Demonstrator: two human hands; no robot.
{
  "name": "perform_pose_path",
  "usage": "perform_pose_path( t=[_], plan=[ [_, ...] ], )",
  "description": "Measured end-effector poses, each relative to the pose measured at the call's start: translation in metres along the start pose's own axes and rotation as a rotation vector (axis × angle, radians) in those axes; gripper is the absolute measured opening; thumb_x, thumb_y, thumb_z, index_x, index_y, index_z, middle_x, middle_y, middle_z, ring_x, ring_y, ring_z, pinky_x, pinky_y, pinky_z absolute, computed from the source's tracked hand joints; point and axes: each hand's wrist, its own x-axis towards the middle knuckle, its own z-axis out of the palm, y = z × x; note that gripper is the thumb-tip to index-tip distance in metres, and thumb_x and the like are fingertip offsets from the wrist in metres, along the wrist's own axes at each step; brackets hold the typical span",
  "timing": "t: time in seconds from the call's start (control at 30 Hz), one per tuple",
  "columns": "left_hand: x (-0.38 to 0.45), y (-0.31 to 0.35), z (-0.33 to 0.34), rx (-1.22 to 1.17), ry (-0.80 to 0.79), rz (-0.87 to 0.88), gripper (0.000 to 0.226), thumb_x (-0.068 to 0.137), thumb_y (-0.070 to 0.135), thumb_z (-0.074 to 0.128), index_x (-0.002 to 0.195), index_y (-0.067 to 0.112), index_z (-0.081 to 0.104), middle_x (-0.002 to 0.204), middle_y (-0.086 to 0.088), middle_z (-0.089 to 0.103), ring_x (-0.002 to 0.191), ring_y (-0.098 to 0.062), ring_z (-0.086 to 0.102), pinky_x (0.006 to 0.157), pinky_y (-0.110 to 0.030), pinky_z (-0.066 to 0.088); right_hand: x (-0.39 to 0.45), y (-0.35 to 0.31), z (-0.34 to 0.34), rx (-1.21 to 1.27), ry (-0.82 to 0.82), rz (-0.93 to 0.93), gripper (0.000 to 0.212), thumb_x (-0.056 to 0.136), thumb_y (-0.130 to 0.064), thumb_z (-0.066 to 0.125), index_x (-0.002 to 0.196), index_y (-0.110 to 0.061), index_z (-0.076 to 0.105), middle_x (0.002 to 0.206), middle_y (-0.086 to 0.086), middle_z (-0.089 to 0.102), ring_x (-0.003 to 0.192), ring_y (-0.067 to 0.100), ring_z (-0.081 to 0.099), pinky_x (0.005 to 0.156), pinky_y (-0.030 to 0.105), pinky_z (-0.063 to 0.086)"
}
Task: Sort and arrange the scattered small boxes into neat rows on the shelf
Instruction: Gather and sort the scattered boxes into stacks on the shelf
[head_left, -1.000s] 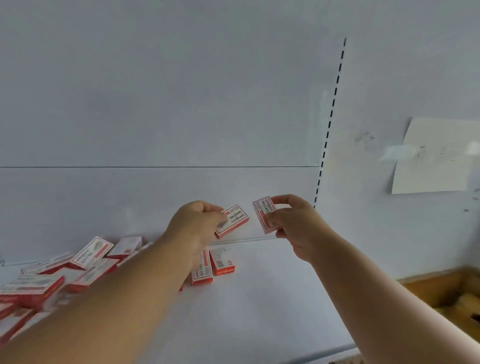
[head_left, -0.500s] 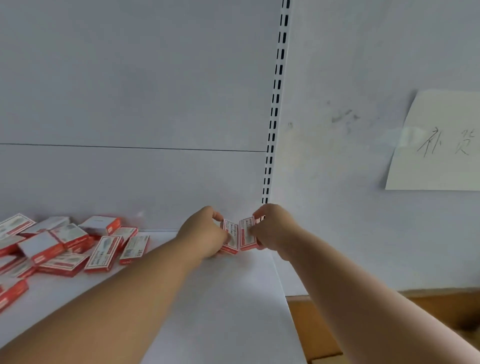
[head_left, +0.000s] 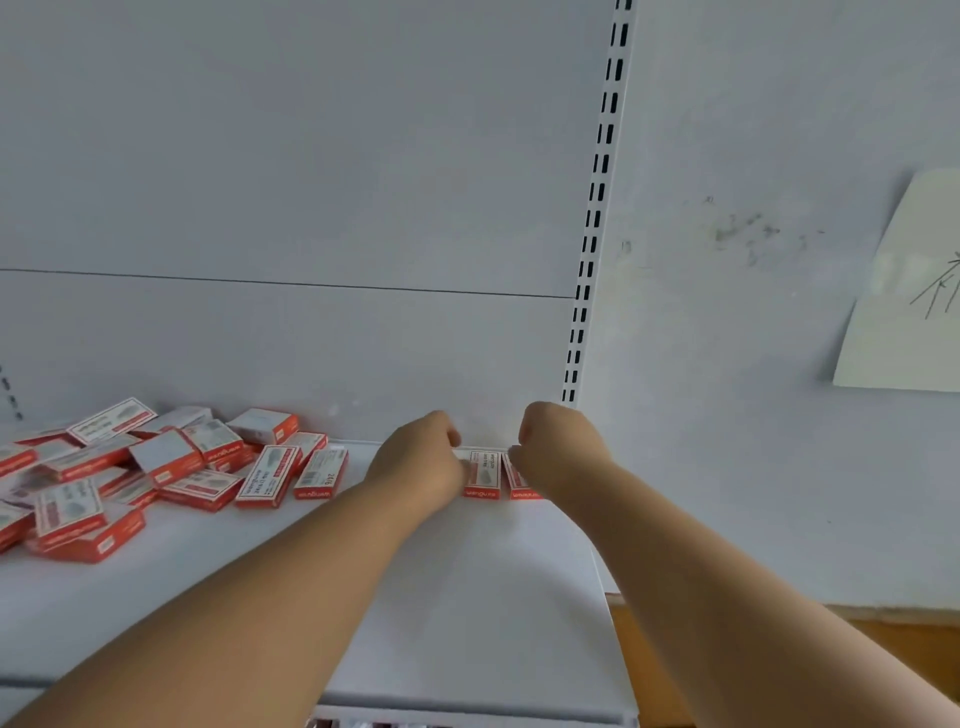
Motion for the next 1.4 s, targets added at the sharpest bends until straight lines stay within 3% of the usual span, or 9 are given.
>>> perform_pose_path(
  t=[0.33, 0.5, 0.67, 0.83, 0.97, 1.1, 1.2, 1.3, 1.4],
  plan=[
    [-0.013, -0.105, -0.098, 0.101, 0.079, 0.108, 0.025, 0.082, 0.021, 0.058, 0.104, 0.032, 0.055, 0.096, 0.008, 0.064, 0.081, -0.015, 0.062, 0.069, -0.029, 0.051, -0.030, -0.143, 0.024, 0.057, 0.048, -0.161, 0.012, 0.089, -0.019, 0.053, 0.097, -0.015, 0.060, 0.093, 0.002, 0.063, 0.081, 0.024, 0.062, 0.059, 0.027, 0.044],
    [-0.012, -0.197, -0.162, 0.206, 0.052, 0.140, 0.019, 0.078, 0.029, 0.065, 0.094, 0.034, 0.055, 0.096, 0.008, 0.066, 0.092, -0.018, 0.062, 0.075, -0.029, 0.049, -0.036, -0.234, 0.065, 0.087, 0.059, -0.199, 0.004, 0.088, -0.021, 0.055, 0.088, -0.020, 0.059, 0.092, 0.000, 0.065, 0.083, 0.022, 0.063, 0.069, 0.030, 0.052],
    [-0.003, -0.256, -0.205, 0.240, -0.024, 0.138, 0.025, 0.079, 0.022, 0.065, 0.101, 0.032, 0.058, 0.104, 0.006, 0.064, 0.097, -0.018, 0.058, 0.078, -0.030, 0.048, -0.037, -0.290, 0.102, 0.065, 0.029, -0.196, 0.023, 0.089, -0.027, 0.058, 0.111, -0.024, 0.062, 0.114, -0.001, 0.062, 0.102, 0.021, 0.058, 0.082, 0.030, 0.049],
    [0.005, -0.281, -0.215, 0.197, -0.071, 0.217, 0.030, 0.085, 0.017, 0.062, 0.112, 0.029, 0.063, 0.112, 0.007, 0.064, 0.099, -0.016, 0.058, 0.084, -0.031, 0.050, -0.036, -0.316, 0.114, -0.093, -0.062, -0.185, 0.044, 0.088, -0.045, 0.060, 0.126, -0.021, 0.059, 0.125, 0.002, 0.058, 0.111, 0.021, 0.056, 0.088, 0.033, 0.047],
    [-0.002, -0.290, -0.214, 0.114, -0.175, 0.329, 0.030, 0.088, 0.019, 0.062, 0.115, 0.033, 0.064, 0.112, 0.013, 0.064, 0.092, -0.008, 0.058, 0.071, -0.020, 0.045, -0.041, -0.323, 0.118, -0.101, -0.058, -0.149, 0.045, 0.086, -0.047, 0.063, 0.123, -0.021, 0.060, 0.119, 0.001, 0.057, 0.104, 0.022, 0.058, 0.079, 0.033, 0.049],
    [-0.007, -0.292, -0.223, 0.174, -0.342, 0.399, 0.041, 0.088, 0.025, 0.064, 0.127, 0.039, 0.060, 0.111, 0.015, 0.056, 0.091, -0.004, 0.054, 0.064, -0.012, 0.038, -0.052, -0.322, 0.114, -0.061, -0.026, -0.163, 0.009, 0.089, -0.027, 0.058, 0.096, -0.025, 0.063, 0.103, -0.002, 0.059, 0.095, 0.020, 0.058, 0.076, 0.031, 0.049],
    [-0.006, -0.293, -0.226, 0.214, -0.381, 0.458, 0.046, 0.085, 0.035, 0.071, 0.129, 0.038, 0.059, 0.113, 0.017, 0.055, 0.095, -0.005, 0.055, 0.072, -0.017, 0.041, -0.068, -0.319, 0.113, -0.028, -0.113, -0.178, 0.016, 0.090, -0.019, 0.051, 0.083, -0.023, 0.064, 0.092, -0.006, 0.062, 0.087, 0.018, 0.058, 0.072, 0.031, 0.050],
    [-0.003, -0.297, -0.224, 0.159, -0.381, 0.460, 0.033, 0.081, 0.036, 0.076, 0.111, 0.036, 0.065, 0.106, 0.016, 0.059, 0.087, -0.002, 0.060, 0.071, -0.020, 0.048, -0.080, -0.308, 0.111, 0.142, -0.164, -0.103, 0.024, 0.094, -0.017, 0.048, 0.097, -0.025, 0.071, 0.102, -0.004, 0.064, 0.088, 0.020, 0.062, 0.079, 0.035, 0.052],
    [-0.002, -0.300, -0.222, 0.056, -0.248, 0.455, 0.021, 0.080, 0.039, 0.077, 0.090, 0.031, 0.060, 0.090, 0.014, 0.059, 0.076, -0.002, 0.058, 0.061, -0.020, 0.044, -0.090, -0.305, 0.108, 0.243, -0.243, -0.071, 0.020, 0.094, -0.020, 0.052, 0.099, -0.030, 0.069, 0.103, -0.004, 0.064, 0.094, 0.024, 0.064, 0.082, 0.035, 0.051]
  ],
)
